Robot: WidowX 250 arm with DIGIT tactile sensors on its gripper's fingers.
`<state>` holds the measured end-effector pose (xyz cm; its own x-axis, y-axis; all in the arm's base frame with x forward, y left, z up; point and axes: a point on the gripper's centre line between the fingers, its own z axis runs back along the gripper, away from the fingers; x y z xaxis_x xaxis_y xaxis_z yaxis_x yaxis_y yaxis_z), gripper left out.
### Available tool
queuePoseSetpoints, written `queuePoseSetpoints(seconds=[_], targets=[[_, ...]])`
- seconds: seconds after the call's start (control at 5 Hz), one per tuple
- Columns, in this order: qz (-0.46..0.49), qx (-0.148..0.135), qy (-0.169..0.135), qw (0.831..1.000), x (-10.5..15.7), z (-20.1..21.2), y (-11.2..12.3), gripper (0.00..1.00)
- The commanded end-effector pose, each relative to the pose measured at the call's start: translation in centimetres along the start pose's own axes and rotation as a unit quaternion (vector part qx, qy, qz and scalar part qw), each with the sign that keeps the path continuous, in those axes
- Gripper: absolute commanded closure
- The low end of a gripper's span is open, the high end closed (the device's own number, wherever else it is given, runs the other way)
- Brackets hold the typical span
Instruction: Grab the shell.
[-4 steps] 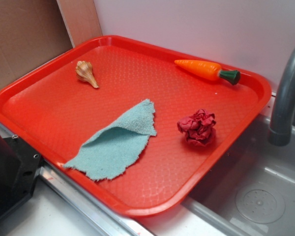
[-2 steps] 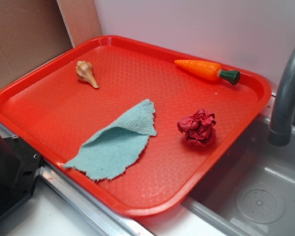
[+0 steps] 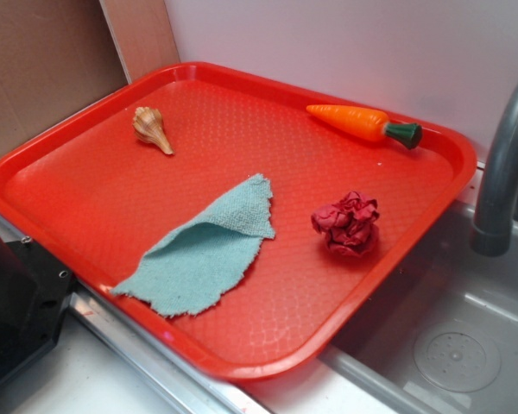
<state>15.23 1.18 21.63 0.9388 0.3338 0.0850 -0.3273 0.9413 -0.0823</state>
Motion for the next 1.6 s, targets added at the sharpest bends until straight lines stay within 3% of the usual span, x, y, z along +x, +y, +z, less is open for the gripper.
queuePoseSetpoints(seconds=[0.0,0.2,0.4,0.6,0.8,1.4], targets=[[0.227,-0.014,-0.069,0.971,4.0,-3.7,3.5,0.0],[0.304,0.002,-0.099,0.947,5.4,-5.9,4.7,0.0],[0.339,0.001,-0.104,0.935,6.8,-8.1,5.4,0.0],[0.376,0.035,-0.129,0.917,9.4,-11.4,6.3,0.0],[0.383,0.037,-0.133,0.914,10.4,-13.3,6.7,0.0],[0.396,0.109,-0.139,0.901,11.8,-18.5,7.7,0.0]])
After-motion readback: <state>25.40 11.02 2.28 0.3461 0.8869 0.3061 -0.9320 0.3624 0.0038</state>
